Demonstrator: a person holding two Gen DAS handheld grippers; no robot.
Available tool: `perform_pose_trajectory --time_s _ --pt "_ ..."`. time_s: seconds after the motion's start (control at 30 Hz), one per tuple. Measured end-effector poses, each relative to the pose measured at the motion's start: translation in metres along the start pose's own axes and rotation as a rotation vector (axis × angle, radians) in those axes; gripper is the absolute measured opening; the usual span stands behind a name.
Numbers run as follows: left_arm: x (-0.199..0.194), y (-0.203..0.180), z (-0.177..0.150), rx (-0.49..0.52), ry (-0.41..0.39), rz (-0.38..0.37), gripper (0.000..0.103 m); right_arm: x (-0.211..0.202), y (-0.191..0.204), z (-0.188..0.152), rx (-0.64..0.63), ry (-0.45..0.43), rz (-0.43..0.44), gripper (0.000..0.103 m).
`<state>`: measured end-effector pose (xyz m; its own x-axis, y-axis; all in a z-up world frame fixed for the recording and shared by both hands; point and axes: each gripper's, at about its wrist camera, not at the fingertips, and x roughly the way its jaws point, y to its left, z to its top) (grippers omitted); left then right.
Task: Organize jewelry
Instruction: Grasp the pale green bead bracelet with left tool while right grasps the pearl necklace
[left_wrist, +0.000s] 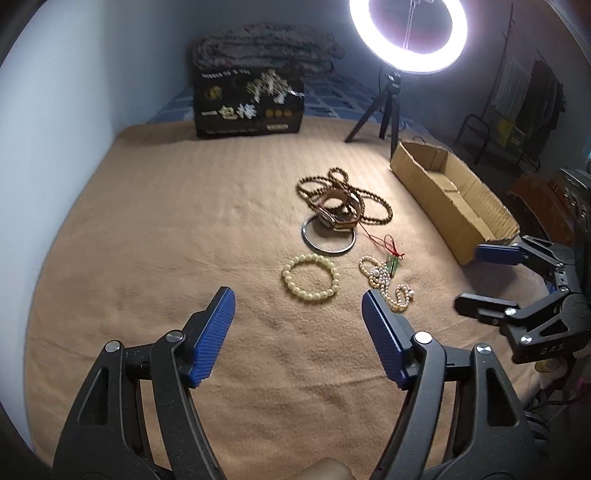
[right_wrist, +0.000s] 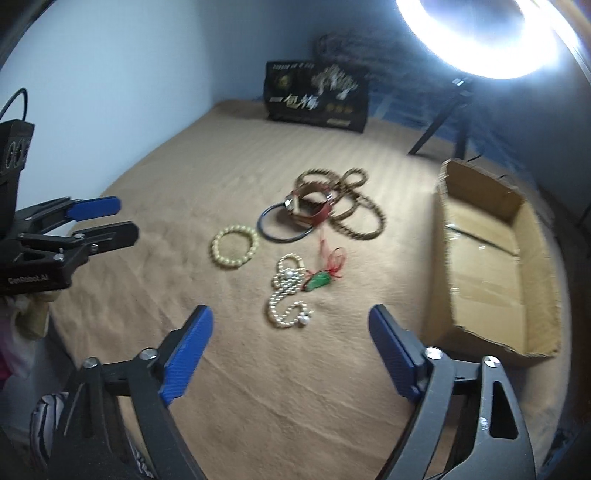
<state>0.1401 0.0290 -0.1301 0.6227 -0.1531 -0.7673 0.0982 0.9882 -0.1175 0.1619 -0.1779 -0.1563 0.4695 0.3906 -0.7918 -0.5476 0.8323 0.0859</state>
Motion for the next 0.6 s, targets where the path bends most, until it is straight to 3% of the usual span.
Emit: perform_pose_trajectory --time_s 0.13,0.2,0.27,0.43,0.6 --pt "0.027 0.004 0.002 -0.012 0.051 -0.02 0.065 0.02 0.0 0.0 0.001 0.061 0.036 0.065" --pt "0.042 0.007 0.003 -0.023 0.078 -0.022 0.061 0.029 0.002 0.001 -0.004 0.082 0.045 0.06" --pt "0.056 0.01 0.004 -0.037 0.103 -0.025 0.052 0.039 0.005 0.001 -0.018 0.103 0.049 0.052" --pt "0.082 0.017 0.006 -0.074 0.143 -0.047 0.044 0.054 0.01 0.003 -0.051 0.138 0.053 0.042" --pt "0.1 0.022 0.007 -0.093 0.174 -0.055 0.038 0.067 0.01 0.006 -0.065 0.162 0.04 0.041"
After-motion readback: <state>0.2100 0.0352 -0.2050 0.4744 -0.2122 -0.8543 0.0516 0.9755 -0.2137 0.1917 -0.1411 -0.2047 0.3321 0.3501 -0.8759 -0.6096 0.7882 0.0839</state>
